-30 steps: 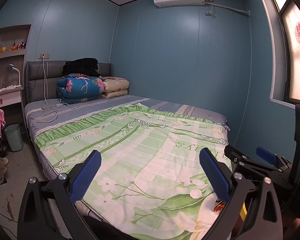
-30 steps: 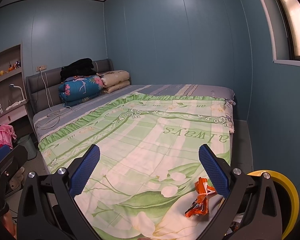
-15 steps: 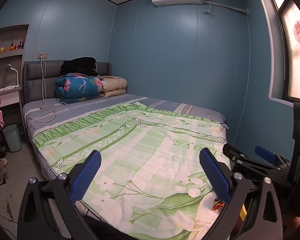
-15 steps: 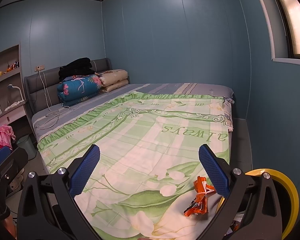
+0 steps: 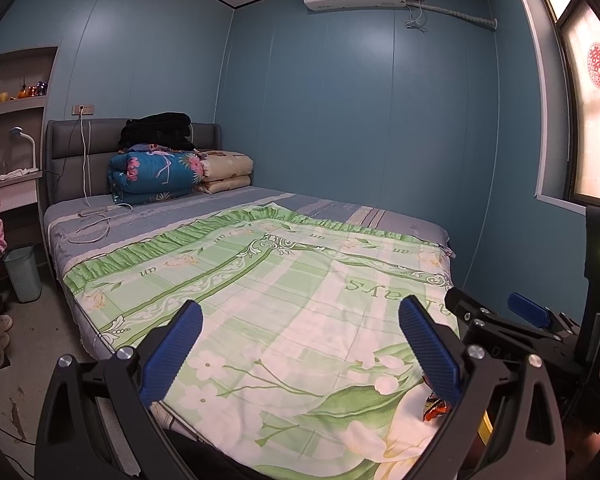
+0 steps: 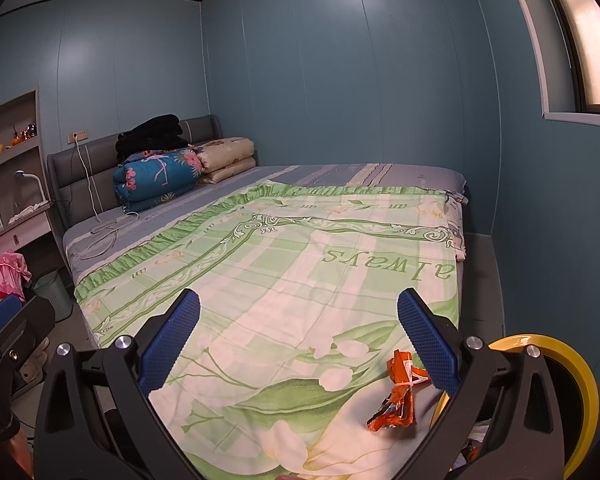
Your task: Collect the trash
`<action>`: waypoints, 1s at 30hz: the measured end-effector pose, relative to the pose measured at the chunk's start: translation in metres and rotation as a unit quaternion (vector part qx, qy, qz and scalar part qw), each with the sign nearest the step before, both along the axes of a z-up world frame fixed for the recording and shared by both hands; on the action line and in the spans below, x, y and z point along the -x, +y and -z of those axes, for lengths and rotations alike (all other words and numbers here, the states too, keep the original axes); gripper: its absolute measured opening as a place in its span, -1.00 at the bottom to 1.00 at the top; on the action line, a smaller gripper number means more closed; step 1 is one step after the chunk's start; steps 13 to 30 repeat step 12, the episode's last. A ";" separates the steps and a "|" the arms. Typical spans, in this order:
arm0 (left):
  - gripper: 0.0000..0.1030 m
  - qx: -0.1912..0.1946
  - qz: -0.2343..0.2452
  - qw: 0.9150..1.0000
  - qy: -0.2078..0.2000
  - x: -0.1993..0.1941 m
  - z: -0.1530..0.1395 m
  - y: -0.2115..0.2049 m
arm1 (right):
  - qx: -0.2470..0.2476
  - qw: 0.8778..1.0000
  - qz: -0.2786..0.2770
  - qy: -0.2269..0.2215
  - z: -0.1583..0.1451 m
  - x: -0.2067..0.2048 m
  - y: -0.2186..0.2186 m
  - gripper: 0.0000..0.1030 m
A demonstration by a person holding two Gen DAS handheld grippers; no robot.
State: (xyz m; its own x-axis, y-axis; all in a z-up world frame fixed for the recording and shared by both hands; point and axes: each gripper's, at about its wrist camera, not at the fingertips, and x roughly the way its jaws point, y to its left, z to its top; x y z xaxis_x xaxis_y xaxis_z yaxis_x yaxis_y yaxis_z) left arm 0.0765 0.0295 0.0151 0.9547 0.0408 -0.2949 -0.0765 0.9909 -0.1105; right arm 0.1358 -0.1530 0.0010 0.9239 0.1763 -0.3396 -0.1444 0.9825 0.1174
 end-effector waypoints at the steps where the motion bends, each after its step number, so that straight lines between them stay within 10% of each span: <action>1: 0.84 0.000 0.000 1.000 0.000 0.001 0.000 0.000 | 0.000 1.000 0.000 0.000 0.000 0.000 0.000 0.84; 30: 0.84 0.006 0.001 1.000 0.004 0.003 -0.001 0.003 | -0.002 1.000 0.001 0.003 0.002 0.000 0.000 0.84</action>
